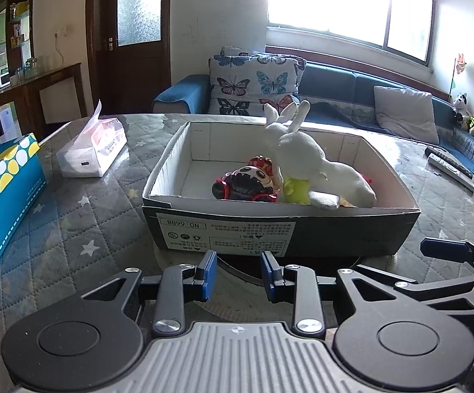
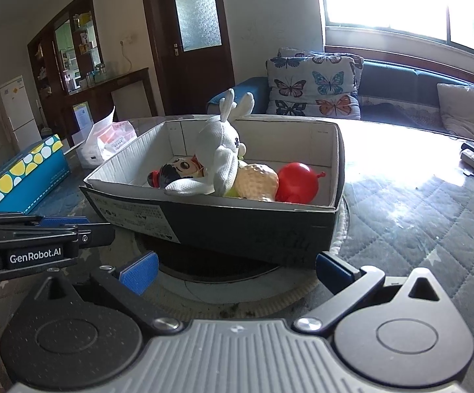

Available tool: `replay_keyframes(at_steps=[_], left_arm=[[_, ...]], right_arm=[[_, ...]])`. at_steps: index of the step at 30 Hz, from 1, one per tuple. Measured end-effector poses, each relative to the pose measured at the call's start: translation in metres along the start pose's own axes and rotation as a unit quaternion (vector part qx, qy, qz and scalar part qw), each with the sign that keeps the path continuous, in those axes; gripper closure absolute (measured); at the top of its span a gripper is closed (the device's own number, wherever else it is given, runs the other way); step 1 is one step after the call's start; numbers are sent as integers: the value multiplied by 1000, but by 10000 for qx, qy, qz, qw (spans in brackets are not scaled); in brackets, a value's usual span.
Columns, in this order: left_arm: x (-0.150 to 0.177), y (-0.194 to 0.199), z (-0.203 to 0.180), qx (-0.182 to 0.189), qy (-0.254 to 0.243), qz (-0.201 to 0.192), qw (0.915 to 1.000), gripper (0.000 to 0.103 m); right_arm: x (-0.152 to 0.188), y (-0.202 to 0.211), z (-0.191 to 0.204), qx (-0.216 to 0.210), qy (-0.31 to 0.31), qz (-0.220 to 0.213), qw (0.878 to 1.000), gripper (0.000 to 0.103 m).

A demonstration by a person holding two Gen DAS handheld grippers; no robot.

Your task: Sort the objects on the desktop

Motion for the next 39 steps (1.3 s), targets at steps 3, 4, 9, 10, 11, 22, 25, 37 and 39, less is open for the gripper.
replay_keyframes(at_steps=[3,4,9,10,11,22,25,37,39], left_arm=[[-1,-3,0,4,-28,2,10000,71],[-1,-5,0,4,-37,4,10000,71],[-3,-9,1,1,-56,14,10000,71],[-3,-10,1,-2,-63,16,10000,71],[-4,-12,1,-5,-69,18,10000,71],[-7,-23,3,6,-124,52,9999,71],[-7,-26,4,-12,-124,72,9999,71],[-9,-36,5,-20,-180,127,9998,71],[-9,-37,5,-29,-189,132,9997,71]], right_arm=[[-1,-4,0,-13,-4,3,10000,0],[-1,-5,1,-18,-2,6,10000,0],[-3,-10,2,-30,-13,18,10000,0],[-3,-10,2,-27,-12,17,10000,0],[-3,-10,2,-27,-13,21,10000,0],[-6,-22,3,-31,-55,63,10000,0],[-7,-26,2,-49,-67,87,9999,0],[-7,-32,0,-45,-181,130,9997,0],[-7,-32,0,-43,-197,135,9997,0]])
Point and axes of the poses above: each gripper's, at about its wrist camera, not at the fingertips, and y roughly against the way its jaws point, z to its left, x to its underside, the point moved 1 cm from there along -y, roughly the way its jaws point, and after that the axes turned 13 degrees about -z, right-handed, at the moved point
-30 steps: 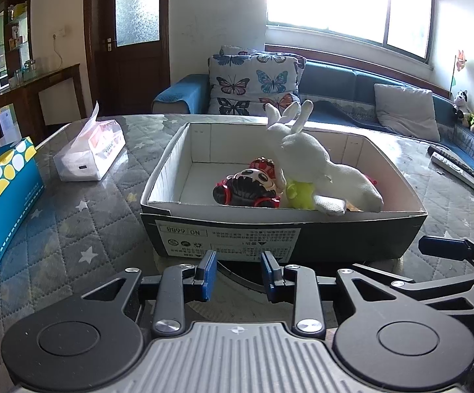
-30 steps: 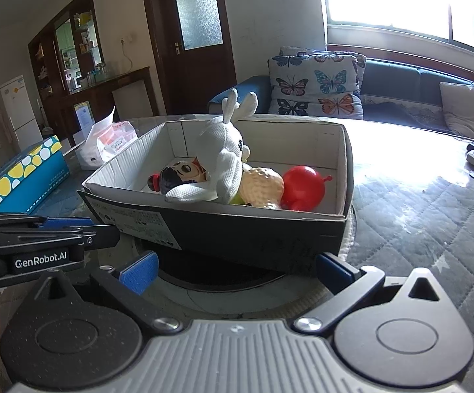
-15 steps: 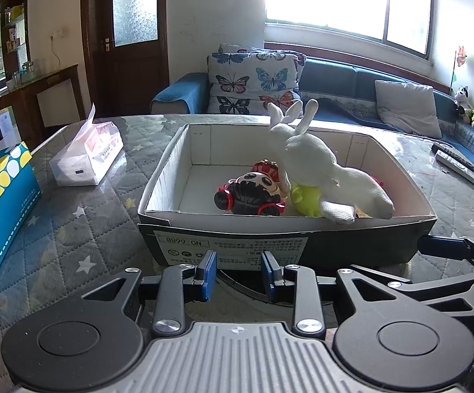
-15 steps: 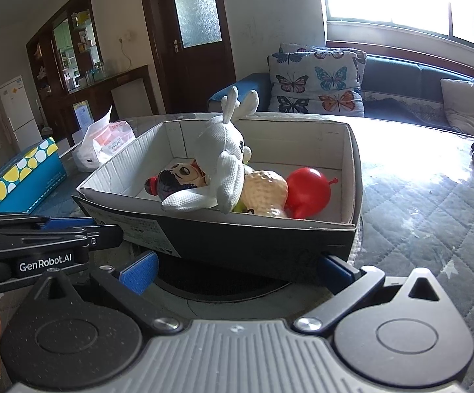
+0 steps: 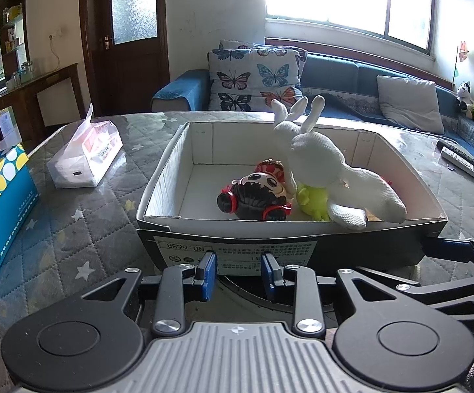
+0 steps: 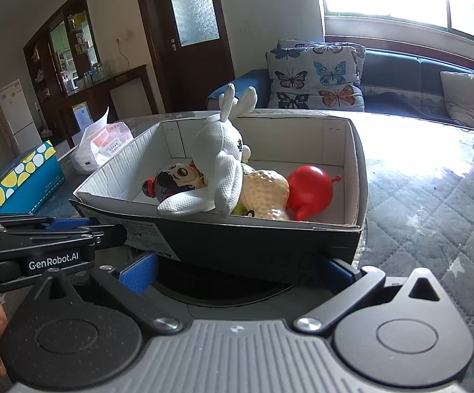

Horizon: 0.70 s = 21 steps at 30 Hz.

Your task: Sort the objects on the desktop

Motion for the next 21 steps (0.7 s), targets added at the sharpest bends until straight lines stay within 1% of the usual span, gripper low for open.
replay_keyframes(at_steps=[21], left_arm=[[1,1,1,-22,-17,20,10000,71]], right_arm=[[0,-1,1,16,11,26,10000,0]])
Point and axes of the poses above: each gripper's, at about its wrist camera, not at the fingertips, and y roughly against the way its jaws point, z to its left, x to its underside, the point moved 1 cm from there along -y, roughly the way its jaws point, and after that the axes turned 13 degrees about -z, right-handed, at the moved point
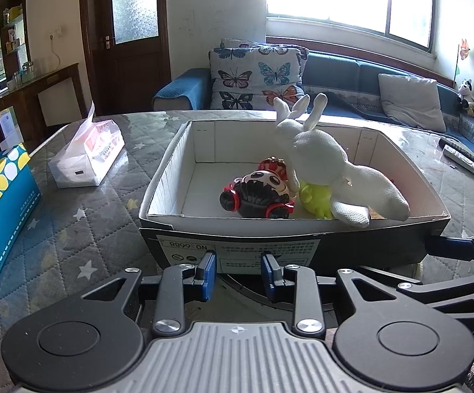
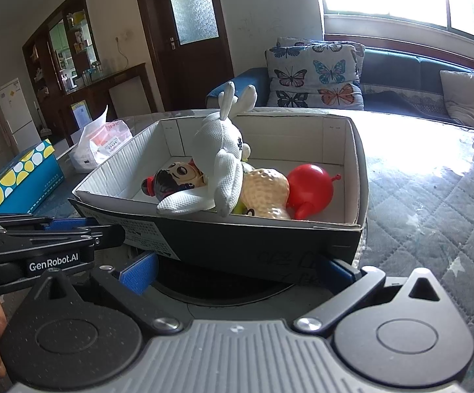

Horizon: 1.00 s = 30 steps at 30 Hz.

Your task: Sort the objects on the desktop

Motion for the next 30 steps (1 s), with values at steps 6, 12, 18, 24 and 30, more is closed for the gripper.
replay_keyframes(at_steps=[6,12,18,24,30], left_arm=[[-1,1,0,11,-16,-2,10000,71],[-1,2,-1,43,-53,-4,10000,71],[-2,2,-1,40,-54,-4,10000,71],[-2,3,-1,37,-55,-9,10000,71],[-2,4,-1,36,-50,-20,10000,71]], right_arm=[[0,0,0,9,-6,10,10000,0],[0,0,0,10,-17,10,10000,0],[0,1,0,16,-23,9,10000,0],[0,1,0,16,-20,8,10000,0],[-1,1,1,27,-23,5,10000,0]])
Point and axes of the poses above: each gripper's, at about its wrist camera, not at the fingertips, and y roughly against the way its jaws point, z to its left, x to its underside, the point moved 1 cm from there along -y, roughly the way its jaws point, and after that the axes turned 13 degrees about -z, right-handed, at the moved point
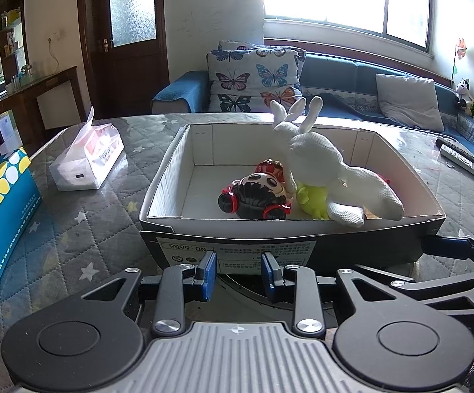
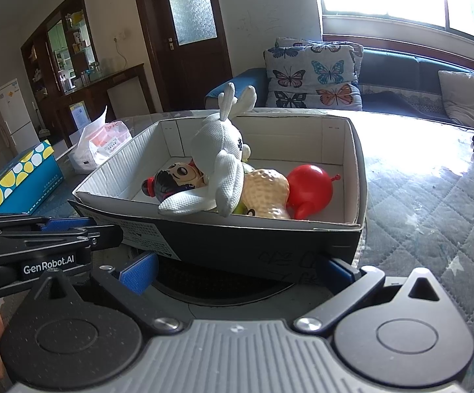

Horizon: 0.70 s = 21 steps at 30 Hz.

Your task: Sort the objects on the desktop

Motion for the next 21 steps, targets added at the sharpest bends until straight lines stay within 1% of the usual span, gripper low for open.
replay_keyframes(at_steps=[13,21], left_arm=[[1,1,1,3,25,-1,10000,71],[1,7,1,27,27,-103,9999,73]], right_arm=[[0,1,2,10,19,-4,10000,0],[0,4,4,12,20,-46,10000,0]])
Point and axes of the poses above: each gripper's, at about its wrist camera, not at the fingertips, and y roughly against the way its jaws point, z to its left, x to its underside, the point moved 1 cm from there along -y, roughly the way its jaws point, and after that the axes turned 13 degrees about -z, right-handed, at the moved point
